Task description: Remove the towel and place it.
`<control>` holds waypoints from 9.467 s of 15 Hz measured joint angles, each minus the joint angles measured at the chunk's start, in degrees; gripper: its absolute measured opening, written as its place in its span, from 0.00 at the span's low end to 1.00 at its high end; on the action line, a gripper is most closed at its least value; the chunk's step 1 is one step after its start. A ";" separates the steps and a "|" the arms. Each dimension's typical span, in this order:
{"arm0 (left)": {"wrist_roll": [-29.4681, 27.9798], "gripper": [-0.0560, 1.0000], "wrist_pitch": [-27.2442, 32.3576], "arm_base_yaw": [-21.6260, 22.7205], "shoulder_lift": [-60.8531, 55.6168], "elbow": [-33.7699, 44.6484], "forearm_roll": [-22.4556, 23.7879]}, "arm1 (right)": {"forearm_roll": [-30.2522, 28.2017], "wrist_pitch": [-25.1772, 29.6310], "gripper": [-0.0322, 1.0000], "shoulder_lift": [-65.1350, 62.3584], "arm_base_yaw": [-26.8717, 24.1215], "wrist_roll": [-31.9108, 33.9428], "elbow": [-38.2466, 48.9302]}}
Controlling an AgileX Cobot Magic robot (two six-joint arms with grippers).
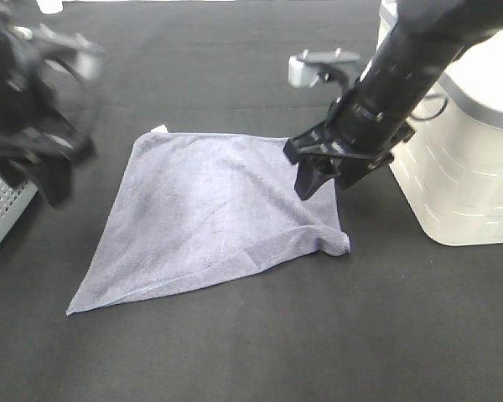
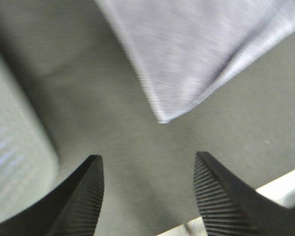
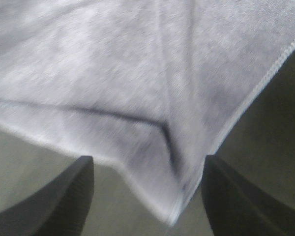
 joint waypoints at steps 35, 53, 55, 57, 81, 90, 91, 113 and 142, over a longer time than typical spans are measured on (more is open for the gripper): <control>0.17 0.55 0.11 3.09 -9.45 0.00 2.81 | 4.24 4.53 0.47 11.29 0.00 -3.84 0.40; 0.57 0.55 0.11 3.09 -9.45 0.00 3.27 | 13.24 15.18 0.37 3.44 0.00 -30.42 6.59; 0.57 0.55 0.11 3.09 -9.45 0.00 3.27 | 12.95 11.63 0.43 3.78 0.00 -33.92 7.85; 0.80 0.55 0.11 3.09 -9.45 0.00 3.27 | 13.75 8.94 0.46 3.84 0.00 -38.04 7.91; 1.89 0.55 0.11 3.09 -9.45 0.00 1.32 | 15.41 5.84 0.58 -7.79 0.00 -42.23 8.37; 2.58 0.55 0.11 3.09 -9.45 0.00 0.92 | 16.84 4.87 0.58 4.18 0.00 -49.10 9.22; 2.58 0.55 0.11 3.09 -9.45 0.00 0.92 | 16.67 5.04 0.58 5.16 0.00 -48.87 9.22; 3.90 0.55 0.11 3.09 -9.45 0.00 -0.17 | 11.34 15.93 0.49 6.99 0.00 -23.09 5.73; -11.23 0.70 0.23 27.50 -28.25 2.23 2.81 | -5.21 27.39 0.83 -28.07 -22.57 8.25 -9.57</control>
